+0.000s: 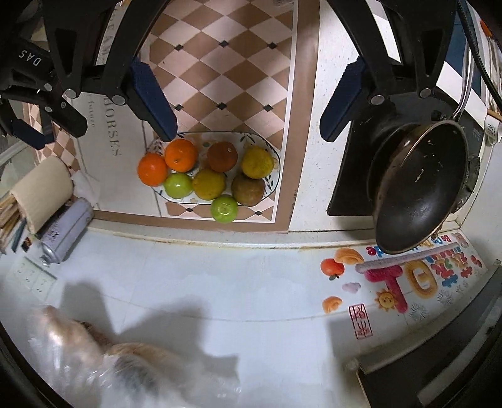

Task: Organize fruits
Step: 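Lift both tools back from the plate toward the cherry tomatoes, then grasp a cherry tomato with the right tool while the left tool grasps another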

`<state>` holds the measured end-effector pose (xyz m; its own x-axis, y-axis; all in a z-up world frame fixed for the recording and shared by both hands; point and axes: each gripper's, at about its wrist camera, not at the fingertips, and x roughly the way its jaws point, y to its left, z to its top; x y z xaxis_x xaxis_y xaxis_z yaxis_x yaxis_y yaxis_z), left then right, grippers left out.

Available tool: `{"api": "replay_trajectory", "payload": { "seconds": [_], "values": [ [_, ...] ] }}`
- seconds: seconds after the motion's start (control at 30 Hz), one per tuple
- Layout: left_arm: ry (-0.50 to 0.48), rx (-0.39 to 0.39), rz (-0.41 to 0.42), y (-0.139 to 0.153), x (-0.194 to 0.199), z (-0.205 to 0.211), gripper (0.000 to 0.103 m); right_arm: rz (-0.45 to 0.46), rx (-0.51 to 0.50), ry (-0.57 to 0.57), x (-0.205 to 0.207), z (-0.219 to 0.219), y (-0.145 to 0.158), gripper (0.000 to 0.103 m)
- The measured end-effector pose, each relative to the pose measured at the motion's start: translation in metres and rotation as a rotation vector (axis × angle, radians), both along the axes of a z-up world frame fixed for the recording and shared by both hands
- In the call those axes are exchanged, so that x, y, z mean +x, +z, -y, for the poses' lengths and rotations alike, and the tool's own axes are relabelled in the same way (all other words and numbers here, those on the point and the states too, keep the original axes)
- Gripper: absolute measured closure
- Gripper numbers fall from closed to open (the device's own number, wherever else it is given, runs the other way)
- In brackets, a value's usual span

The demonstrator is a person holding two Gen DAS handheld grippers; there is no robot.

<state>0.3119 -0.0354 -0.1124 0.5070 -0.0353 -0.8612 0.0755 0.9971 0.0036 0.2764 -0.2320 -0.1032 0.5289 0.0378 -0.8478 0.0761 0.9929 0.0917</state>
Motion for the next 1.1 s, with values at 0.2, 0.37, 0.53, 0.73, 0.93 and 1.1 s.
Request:
{"api": "replay_trajectory", "payload": {
  "seconds": [0.2, 0.37, 0.53, 0.73, 0.93, 1.1],
  "values": [
    [-0.026, -0.001, 0.058, 0.026, -0.033, 0.002, 0.010, 0.061, 0.002, -0.002, -0.034, -0.004, 0.032, 0.007],
    [-0.031, -0.010, 0.097, 0.045, -0.055, 0.001, 0.010, 0.094, 0.011, -0.002, -0.059, -0.005, 0.048, 0.007],
    [-0.035, -0.011, 0.125, 0.056, -0.072, 0.001, 0.010, 0.116, 0.014, -0.004, -0.077, -0.006, 0.058, 0.007],
    [-0.040, -0.008, 0.144, 0.063, -0.087, 0.002, 0.010, 0.130, 0.019, -0.005, -0.089, -0.005, 0.061, 0.007],
    [-0.041, -0.006, 0.122, 0.057, -0.088, 0.006, 0.010, 0.102, 0.120, -0.016, -0.083, 0.010, 0.049, 0.007],
    [-0.054, 0.050, 0.068, 0.024, -0.069, 0.020, 0.000, -0.041, 0.164, -0.098, -0.066, 0.047, -0.017, 0.007]
  ]
}}
